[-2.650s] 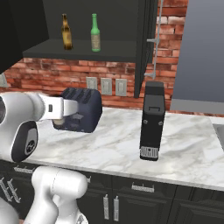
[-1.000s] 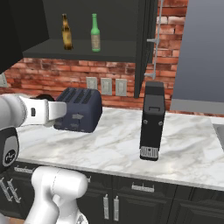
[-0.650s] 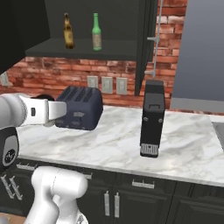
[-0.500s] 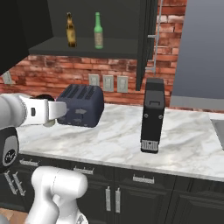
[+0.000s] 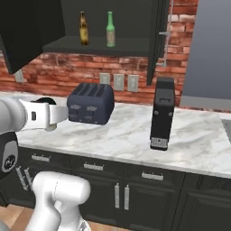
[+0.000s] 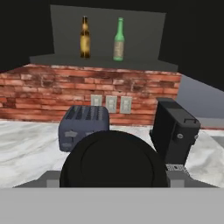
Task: Sort all alcoholic drinks to one cabinet, and non-alcoholic drinks to the other.
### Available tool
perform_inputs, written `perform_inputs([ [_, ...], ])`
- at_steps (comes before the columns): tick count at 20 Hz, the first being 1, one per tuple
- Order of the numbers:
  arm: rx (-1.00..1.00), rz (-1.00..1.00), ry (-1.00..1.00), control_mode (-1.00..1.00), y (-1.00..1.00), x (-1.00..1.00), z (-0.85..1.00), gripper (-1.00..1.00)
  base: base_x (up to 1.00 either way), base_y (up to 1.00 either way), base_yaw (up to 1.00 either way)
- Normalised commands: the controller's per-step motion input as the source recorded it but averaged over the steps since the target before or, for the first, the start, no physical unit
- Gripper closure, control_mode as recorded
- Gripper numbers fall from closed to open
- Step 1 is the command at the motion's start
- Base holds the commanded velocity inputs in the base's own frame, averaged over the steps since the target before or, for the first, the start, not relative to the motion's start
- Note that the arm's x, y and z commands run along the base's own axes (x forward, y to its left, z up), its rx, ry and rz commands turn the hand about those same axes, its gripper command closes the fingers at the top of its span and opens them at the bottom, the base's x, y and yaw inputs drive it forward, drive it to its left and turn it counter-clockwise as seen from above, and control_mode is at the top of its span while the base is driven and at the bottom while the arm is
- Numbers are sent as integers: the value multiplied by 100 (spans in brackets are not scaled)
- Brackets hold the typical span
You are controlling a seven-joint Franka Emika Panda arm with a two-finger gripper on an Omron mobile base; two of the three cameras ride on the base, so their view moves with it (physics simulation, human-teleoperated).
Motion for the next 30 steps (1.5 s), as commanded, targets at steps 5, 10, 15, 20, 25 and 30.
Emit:
perform_inputs([
  [5, 0, 0, 0, 100, 0, 0, 0, 100, -11, 39, 27],
  [10, 0, 0, 0, 100, 0, 0, 0, 100, -9, 45, 38],
  [15, 0, 0, 0, 100, 0, 0, 0, 100, -21, 41, 43],
  [20, 0, 0, 0, 100, 0, 0, 0, 100, -24, 37, 44],
  [25, 0, 0, 0, 100, 0, 0, 0, 100, -22, 36, 45],
  [30, 0, 0, 0, 100, 0, 0, 0, 100, -19, 37, 44],
])
